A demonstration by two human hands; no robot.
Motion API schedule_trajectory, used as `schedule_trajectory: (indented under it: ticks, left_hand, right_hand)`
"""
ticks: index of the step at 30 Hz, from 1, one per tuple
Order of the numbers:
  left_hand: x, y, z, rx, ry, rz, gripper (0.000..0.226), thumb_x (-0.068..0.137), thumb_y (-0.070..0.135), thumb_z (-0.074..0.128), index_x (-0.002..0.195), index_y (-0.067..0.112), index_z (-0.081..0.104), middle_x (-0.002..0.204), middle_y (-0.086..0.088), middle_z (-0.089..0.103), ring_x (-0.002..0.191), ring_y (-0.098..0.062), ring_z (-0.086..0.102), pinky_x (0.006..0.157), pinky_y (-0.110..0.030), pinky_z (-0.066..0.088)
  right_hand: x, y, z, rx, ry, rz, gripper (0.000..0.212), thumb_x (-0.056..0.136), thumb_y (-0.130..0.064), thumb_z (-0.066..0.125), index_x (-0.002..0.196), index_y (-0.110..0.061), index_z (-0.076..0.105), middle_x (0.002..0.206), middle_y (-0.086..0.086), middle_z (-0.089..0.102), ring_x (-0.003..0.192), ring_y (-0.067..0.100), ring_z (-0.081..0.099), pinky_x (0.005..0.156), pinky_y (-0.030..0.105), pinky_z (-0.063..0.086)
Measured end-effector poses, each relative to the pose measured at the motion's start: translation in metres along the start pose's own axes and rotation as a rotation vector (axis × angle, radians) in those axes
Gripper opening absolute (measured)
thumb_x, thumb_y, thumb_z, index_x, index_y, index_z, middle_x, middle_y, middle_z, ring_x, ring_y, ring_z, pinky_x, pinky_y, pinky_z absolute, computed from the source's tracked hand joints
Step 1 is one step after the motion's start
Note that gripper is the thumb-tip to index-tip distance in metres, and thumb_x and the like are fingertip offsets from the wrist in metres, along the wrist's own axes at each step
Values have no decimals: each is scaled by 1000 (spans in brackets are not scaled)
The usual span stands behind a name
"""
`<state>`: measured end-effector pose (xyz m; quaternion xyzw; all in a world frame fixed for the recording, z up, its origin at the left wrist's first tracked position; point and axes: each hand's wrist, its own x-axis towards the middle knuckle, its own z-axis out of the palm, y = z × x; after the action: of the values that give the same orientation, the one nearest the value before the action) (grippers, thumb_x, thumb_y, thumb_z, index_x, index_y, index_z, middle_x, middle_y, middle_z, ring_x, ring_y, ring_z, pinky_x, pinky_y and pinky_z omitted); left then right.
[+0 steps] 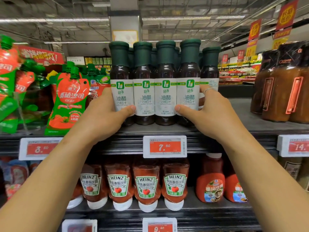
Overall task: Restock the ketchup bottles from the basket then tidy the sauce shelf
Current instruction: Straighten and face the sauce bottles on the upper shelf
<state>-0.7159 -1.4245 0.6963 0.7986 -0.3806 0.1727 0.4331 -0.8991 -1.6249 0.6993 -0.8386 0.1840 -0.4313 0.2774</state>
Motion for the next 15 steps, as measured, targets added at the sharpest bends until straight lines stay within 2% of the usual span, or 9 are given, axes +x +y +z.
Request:
schedule_trajectory:
  ticks: [2, 5, 7, 9, 12, 14, 15]
  left_hand:
    - [0, 2, 0, 12, 0, 3, 47, 88, 44, 71, 129, 33, 51, 116, 22, 65, 107, -7, 61, 85, -29, 41]
    - [-1, 3, -1, 2, -20, 9, 44, 87, 44, 72, 126, 37, 54, 111, 28, 67, 107, 0, 63, 89, -28, 46]
    - [-2, 5, -2, -6, -33, -18, 51, 82, 49, 72, 128, 37, 53, 119, 23, 68, 111, -3, 64, 100, -36, 48]
    - [-3, 6, -3, 0, -24, -40, 55, 79, 51, 72, 128, 36, 53, 122, 20, 67, 111, -6, 64, 102, -39, 48]
    - [-6, 11, -3, -3, 36, -57, 55, 77, 48, 77, 125, 33, 55, 115, 20, 69, 101, -2, 66, 90, -30, 49]
    - [-9, 14, -5, 0, 79, -64, 56, 77, 44, 78, 125, 29, 54, 103, 22, 68, 90, 6, 63, 80, -25, 48]
    - [-11, 14, -7, -6, 95, -70, 56, 78, 42, 78, 125, 27, 52, 97, 24, 66, 82, 11, 62, 75, -22, 48]
  right_hand:
    - [1, 2, 0, 12, 12, -10, 49, 78, -44, 83, 119, -33, 60, 105, -18, 70, 94, 3, 65, 64, 6, 38]
    - [1, 5, -1, 10, 8, -18, 49, 78, -44, 83, 120, -31, 61, 102, -15, 67, 93, 5, 62, 60, 3, 32]
    - [0, 5, -2, 3, -11, -11, 48, 78, -42, 83, 119, -30, 61, 98, -15, 64, 90, 5, 59, 57, 2, 30]
    - [-2, 4, -3, -2, -35, 6, 47, 76, -42, 84, 115, -31, 60, 97, -14, 64, 90, 6, 59, 58, 4, 31]
    - [-4, 2, -9, -20, -27, 49, 50, 72, -46, 84, 110, -27, 59, 104, -8, 70, 98, 11, 64, 66, 16, 43]
    - [-7, 1, -13, -37, 4, 97, 58, 72, -46, 82, 119, -20, 59, 107, -3, 72, 102, 17, 66, 80, 28, 51]
    - [-10, 1, -16, -38, 21, 111, 58, 73, -44, 81, 120, -19, 59, 104, -3, 71, 101, 18, 66, 83, 29, 51]
